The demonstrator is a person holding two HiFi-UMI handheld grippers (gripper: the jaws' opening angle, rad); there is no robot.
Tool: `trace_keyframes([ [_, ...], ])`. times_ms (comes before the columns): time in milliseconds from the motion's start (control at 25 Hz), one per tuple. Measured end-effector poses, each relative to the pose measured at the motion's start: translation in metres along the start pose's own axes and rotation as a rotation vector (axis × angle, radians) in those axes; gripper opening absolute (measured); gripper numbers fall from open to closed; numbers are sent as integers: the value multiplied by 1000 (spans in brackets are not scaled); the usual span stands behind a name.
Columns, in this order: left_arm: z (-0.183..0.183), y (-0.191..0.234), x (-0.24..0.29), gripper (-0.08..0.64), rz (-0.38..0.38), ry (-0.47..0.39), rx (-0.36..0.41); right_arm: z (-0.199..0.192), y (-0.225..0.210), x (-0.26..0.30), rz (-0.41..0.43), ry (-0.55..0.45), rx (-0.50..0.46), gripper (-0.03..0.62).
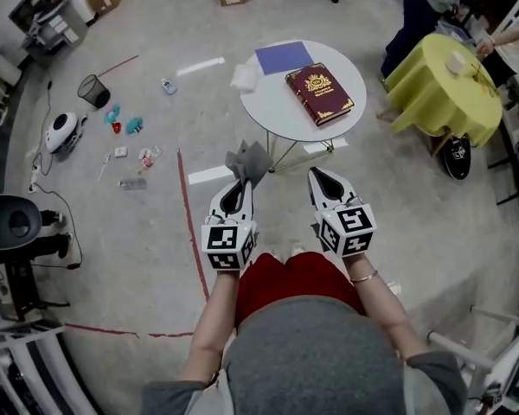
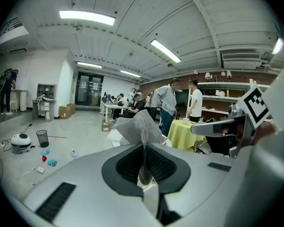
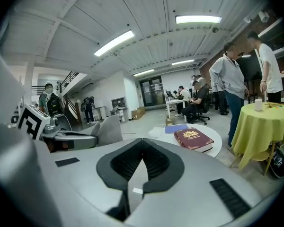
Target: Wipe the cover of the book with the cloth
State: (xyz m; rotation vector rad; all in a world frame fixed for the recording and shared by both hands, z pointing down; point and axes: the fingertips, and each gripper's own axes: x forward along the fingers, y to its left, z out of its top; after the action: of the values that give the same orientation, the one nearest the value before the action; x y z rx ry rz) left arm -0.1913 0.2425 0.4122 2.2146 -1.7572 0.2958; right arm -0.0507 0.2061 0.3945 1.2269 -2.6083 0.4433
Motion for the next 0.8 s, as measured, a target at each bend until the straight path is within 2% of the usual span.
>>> trace_keyframes([
  [480,5,-27,23,24,14,-1,15,0,-50,-15,-41,-5,16,29],
  [800,13,-52,38,23,13,-10,34,4,-74,-26,-38,-16,23,29],
])
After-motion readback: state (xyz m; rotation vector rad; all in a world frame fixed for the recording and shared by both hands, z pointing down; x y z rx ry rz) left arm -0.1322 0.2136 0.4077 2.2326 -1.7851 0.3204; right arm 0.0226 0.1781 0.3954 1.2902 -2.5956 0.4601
